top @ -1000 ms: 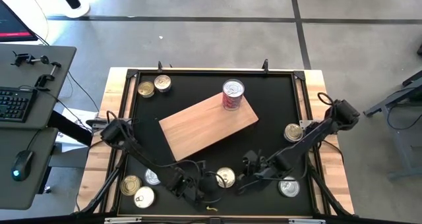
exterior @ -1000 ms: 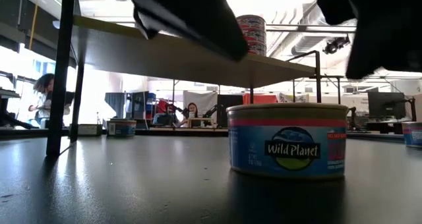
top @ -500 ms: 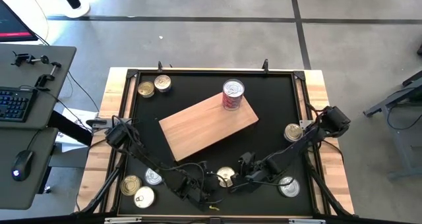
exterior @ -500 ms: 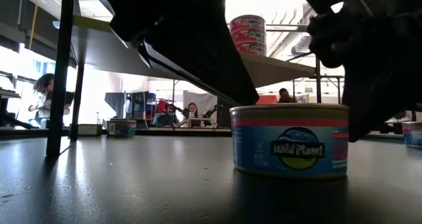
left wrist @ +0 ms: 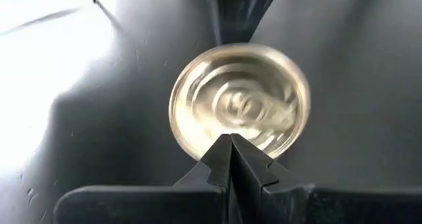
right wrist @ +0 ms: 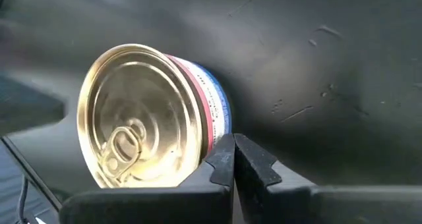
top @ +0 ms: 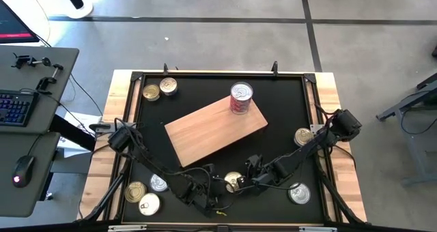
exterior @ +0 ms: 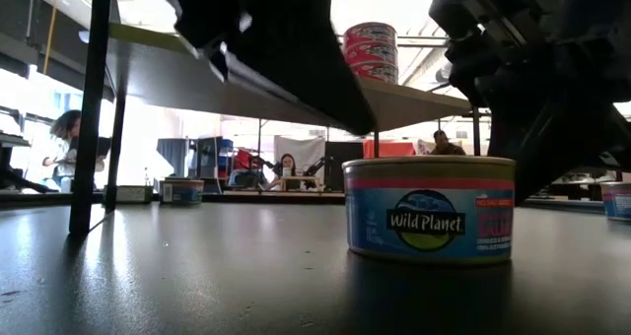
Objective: Stack canned seafood by type on shelf
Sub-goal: Put the blue tuna can on the shelf
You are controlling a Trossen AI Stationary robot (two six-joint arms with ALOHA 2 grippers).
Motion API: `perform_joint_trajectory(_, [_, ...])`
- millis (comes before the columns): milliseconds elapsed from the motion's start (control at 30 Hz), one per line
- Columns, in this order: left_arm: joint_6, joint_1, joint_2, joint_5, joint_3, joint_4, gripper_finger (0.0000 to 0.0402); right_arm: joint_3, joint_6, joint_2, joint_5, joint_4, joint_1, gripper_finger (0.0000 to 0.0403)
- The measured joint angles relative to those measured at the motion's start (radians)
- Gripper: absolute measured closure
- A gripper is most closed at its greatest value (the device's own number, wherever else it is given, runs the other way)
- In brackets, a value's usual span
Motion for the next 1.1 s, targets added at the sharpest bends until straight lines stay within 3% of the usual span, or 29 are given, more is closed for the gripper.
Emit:
perform_joint_trajectory(433, [-0.007, 0.012, 0.007, 0.052, 0.000, -0.022, 0.0401, 0.000, 0.008, -0.002, 0.025, 0.060, 0.000, 0.0403])
perform_joint_trajectory(767, [-0.124, -0.010, 0.044, 0.068, 0.005, -0.012, 0.0402, -0.002, 0.000, -0.047, 0.045, 0.122, 0.016, 0.0403])
perform_joint_trajectory(933, [-0.124, -0.025, 0.049, 0.033, 0.003, -0.019, 0.0402, -0.002, 0.001, -0.049, 0.048, 0.201, 0.030, 0.0403])
perform_joint_trajectory(1100, [-0.132, -0.020, 0.066, 0.059, -0.003, -0.015, 0.0402, 0.005, 0.000, -0.052, 0.064, 0.301, 0.048, 0.0403])
